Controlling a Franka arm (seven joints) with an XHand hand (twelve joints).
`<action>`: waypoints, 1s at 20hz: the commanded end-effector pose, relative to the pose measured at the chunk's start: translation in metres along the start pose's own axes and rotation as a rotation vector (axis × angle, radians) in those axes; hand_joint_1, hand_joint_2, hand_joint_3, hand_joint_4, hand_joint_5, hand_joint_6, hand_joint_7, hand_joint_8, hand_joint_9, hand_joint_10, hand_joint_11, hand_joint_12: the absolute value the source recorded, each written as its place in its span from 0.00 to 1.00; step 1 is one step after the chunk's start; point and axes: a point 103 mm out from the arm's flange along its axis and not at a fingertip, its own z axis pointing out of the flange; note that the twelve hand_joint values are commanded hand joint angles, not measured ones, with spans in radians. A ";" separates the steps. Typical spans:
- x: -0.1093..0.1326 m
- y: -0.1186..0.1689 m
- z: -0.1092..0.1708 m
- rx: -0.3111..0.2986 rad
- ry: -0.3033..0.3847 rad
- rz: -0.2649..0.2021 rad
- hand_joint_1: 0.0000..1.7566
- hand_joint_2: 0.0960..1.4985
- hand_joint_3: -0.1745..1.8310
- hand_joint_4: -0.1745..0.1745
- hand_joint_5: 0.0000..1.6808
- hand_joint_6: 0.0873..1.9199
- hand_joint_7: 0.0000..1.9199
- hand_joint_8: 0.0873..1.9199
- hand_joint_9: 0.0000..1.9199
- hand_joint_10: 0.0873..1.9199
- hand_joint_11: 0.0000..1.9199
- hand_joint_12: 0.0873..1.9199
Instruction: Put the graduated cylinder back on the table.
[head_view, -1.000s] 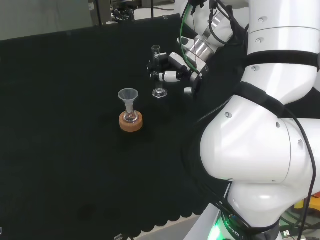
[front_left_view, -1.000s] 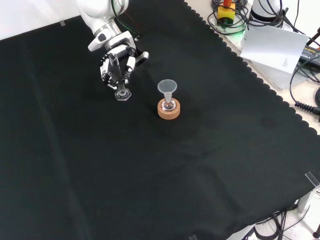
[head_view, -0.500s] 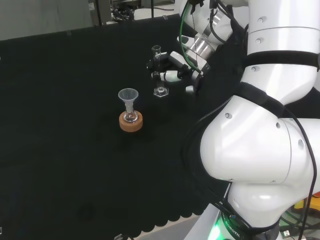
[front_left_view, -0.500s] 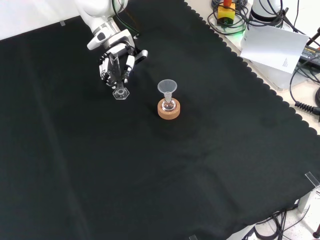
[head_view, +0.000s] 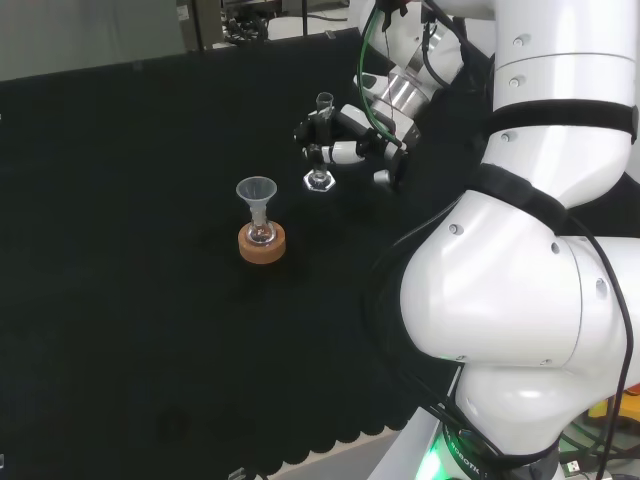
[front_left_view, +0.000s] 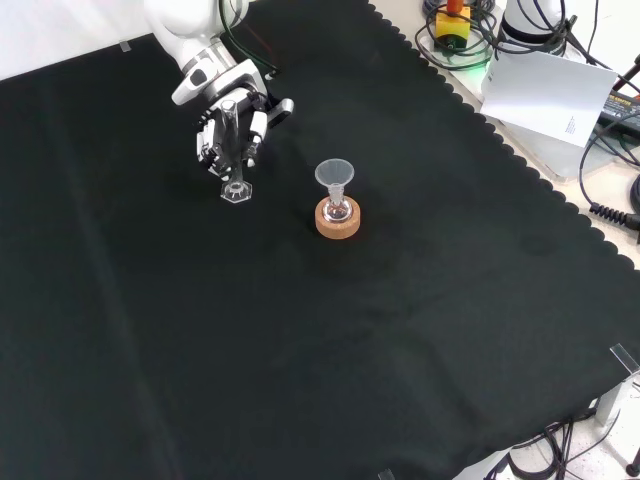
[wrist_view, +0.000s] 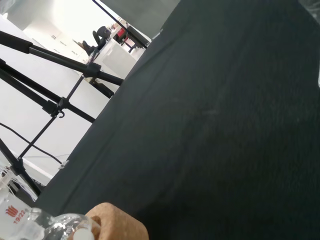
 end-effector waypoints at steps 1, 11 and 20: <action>0.001 -0.002 -0.002 -0.001 0.003 0.007 0.60 0.66 0.00 0.24 0.36 0.35 0.34 0.31 0.53 0.07 0.38 0.58; 0.013 0.008 -0.020 -0.024 -0.020 0.011 0.55 0.62 0.00 0.23 0.26 0.31 0.28 0.32 0.46 0.10 0.30 0.63; 0.013 0.007 -0.036 -0.034 -0.042 0.048 0.48 0.57 0.00 0.19 0.18 0.14 0.08 0.36 0.21 0.34 0.16 0.70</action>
